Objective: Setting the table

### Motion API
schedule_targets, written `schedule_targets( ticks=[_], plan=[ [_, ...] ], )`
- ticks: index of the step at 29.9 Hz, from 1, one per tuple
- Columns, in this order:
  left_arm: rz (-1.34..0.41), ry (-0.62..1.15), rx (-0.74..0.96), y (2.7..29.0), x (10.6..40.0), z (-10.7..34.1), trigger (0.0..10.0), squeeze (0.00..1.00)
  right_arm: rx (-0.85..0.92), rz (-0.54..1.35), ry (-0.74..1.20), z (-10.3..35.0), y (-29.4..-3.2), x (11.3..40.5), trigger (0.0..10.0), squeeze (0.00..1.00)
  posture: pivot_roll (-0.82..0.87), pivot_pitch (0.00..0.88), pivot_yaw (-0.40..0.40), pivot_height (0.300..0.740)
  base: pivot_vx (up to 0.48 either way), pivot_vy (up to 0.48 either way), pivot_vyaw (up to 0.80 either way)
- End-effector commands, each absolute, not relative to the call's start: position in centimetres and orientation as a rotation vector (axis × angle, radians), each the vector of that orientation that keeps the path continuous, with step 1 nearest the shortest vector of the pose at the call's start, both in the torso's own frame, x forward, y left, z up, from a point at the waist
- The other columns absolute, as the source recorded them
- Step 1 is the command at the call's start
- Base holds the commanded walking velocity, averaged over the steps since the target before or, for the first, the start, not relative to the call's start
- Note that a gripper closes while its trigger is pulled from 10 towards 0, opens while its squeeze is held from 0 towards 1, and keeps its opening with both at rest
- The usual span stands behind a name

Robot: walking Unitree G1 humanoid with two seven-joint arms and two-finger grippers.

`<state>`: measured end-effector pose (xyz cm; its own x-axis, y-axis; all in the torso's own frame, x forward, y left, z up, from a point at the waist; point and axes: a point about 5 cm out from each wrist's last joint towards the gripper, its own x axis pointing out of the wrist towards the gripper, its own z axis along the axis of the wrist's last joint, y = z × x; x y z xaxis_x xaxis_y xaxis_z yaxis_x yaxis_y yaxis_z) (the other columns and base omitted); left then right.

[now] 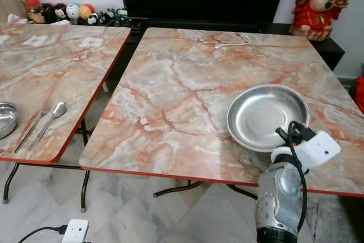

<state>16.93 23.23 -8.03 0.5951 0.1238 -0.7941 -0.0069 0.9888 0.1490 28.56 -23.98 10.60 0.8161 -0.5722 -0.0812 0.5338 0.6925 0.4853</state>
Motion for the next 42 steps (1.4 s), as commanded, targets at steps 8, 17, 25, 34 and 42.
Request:
schedule_targets(
  ticks=[8, 17, 25, 34, 42],
  plan=[
    [0.064, 0.959, 0.156, 23.4, 16.4, -8.3, 10.0, 0.00, 0.681, -0.708, -0.018, 9.6, -23.9, 28.1, 10.0, 0.00, 0.01, 0.027, -0.027, 0.740, 0.000, 0.000, 0.00],
    [0.067, 0.961, 0.158, 23.5, 16.4, -8.2, 10.0, 0.00, 0.709, -0.773, 0.069, 8.0, -24.1, 27.2, 10.0, 0.00, 0.01, 0.029, -0.025, 0.740, 0.000, 0.000, 0.00],
    [0.066, 0.961, 0.161, 23.5, 16.4, -8.2, 10.0, 0.00, 0.721, -0.785, 0.150, 7.1, -23.9, 26.9, 10.0, 0.00, 0.01, 0.028, -0.027, 0.740, 0.000, 0.000, 0.00],
    [0.066, 0.963, 0.161, 23.5, 16.4, -8.2, 10.0, 0.00, 0.705, -0.774, 0.195, 6.8, -23.3, 27.0, 10.0, 1.00, 0.01, 0.026, -0.028, 0.740, 0.000, 0.000, 0.00],
    [0.068, 0.962, 0.163, 23.5, 16.5, -8.2, 10.0, 0.00, 0.654, -0.770, 0.205, 7.0, -23.3, 26.9, 10.0, 0.00, 0.01, 0.023, -0.030, 0.740, 0.000, 0.000, 0.00]
  ],
)
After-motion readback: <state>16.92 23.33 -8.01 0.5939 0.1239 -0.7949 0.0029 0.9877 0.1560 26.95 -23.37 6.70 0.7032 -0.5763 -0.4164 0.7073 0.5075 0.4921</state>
